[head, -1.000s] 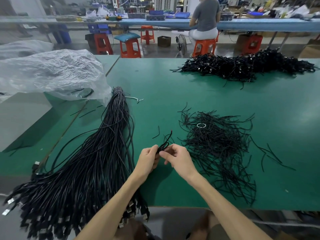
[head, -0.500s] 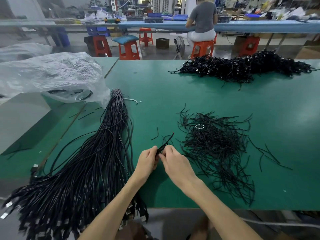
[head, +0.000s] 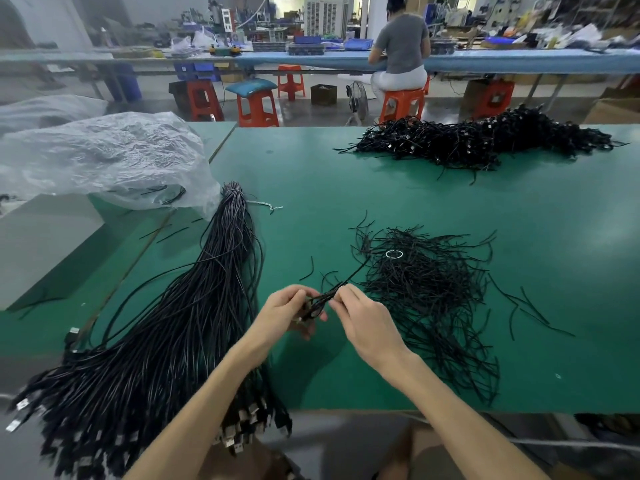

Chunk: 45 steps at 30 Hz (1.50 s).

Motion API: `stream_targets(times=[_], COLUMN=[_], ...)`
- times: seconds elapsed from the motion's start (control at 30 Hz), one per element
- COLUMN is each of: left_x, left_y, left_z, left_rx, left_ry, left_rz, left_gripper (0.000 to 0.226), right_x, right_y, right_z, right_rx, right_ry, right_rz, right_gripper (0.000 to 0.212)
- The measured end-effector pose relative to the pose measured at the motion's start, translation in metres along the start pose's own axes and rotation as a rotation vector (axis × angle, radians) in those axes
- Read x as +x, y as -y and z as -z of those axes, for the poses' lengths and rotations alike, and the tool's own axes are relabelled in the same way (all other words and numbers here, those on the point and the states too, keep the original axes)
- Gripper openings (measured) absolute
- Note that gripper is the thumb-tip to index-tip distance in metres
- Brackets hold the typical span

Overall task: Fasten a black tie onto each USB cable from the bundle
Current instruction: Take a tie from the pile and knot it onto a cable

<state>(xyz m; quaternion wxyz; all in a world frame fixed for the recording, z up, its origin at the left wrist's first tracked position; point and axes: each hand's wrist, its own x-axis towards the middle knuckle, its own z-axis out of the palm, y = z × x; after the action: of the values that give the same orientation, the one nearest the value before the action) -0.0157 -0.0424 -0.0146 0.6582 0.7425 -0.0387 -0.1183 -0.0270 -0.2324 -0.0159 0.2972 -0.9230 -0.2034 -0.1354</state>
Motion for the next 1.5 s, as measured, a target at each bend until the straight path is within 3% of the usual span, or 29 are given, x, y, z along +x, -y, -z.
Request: stream_targets(times=[0.1,0.2,0.3,0.4,0.47,0.5,0.6,0.7,0.87,0.93,1.03,1.17,1.3,1.43,1.5], left_x=[-0.009,-0.014,-0.018,-0.021,-0.020,-0.020,-0.024,-0.023,-0.015,-0.013,-0.020,-0.026,-0.023,-0.020,-0.016], left_y=[-0.015,-0.023,-0.023,-0.019,-0.020,-0.024,-0.032,-0.036,-0.043,-0.038,-0.026,-0.017,-0.015,-0.022,-0.028], left_z=[0.014,0.020,0.018,0.015,0.013,0.013,0.008,0.003,0.004,0.003,0.006,0.012,0.006,0.002,0.000], left_rx=[0.092,0.202,0.446,0.735,0.733,0.753,0.870,0.605,0.292,0.294,0.177,0.180,0.418,0.791,0.781], left_ry=[0.110,0.203,0.126,-0.007,-0.051,-0.068,-0.131,-0.075,0.077,0.091,0.145,0.363,0.144,-0.073,-0.059], left_rz=[-0.103,-0.210,-0.370,-0.599,-0.651,-0.630,-0.561,-0.333,0.144,0.135,-0.034,-0.191,-0.238,-0.276,-0.128], left_gripper=[0.034,0.066,0.082,0.066,0.035,0.023,0.044,0.042,0.050,0.044,0.024,0.043,0.017,0.048,0.053], right_x=[0.001,0.005,0.006,0.004,0.003,0.003,0.004,0.006,-0.003,-0.007,-0.012,-0.017,-0.018,-0.017,-0.014], right_y=[0.004,0.009,0.017,0.022,0.023,0.024,0.029,0.028,0.026,0.023,0.014,0.010,0.018,0.028,0.030], right_z=[0.005,0.008,0.011,0.012,0.012,0.013,0.014,0.013,0.009,0.006,0.002,0.001,0.000,0.000,0.002], right_rx=[0.146,0.355,0.480,0.496,0.510,0.518,0.502,0.373,-0.083,-0.107,-0.026,0.058,0.082,0.068,0.004], right_ry=[-0.056,-0.030,0.035,0.056,0.033,0.018,-0.037,-0.083,-0.127,-0.116,-0.094,-0.043,-0.069,-0.126,-0.141], right_rz=[-0.036,-0.150,-0.151,-0.118,-0.109,-0.111,-0.109,-0.066,0.215,0.208,0.093,0.001,0.022,0.073,0.116], right_gripper=[0.020,0.023,0.024,0.024,0.022,0.022,0.021,0.023,0.018,0.017,0.014,0.007,0.010,0.029,0.030])
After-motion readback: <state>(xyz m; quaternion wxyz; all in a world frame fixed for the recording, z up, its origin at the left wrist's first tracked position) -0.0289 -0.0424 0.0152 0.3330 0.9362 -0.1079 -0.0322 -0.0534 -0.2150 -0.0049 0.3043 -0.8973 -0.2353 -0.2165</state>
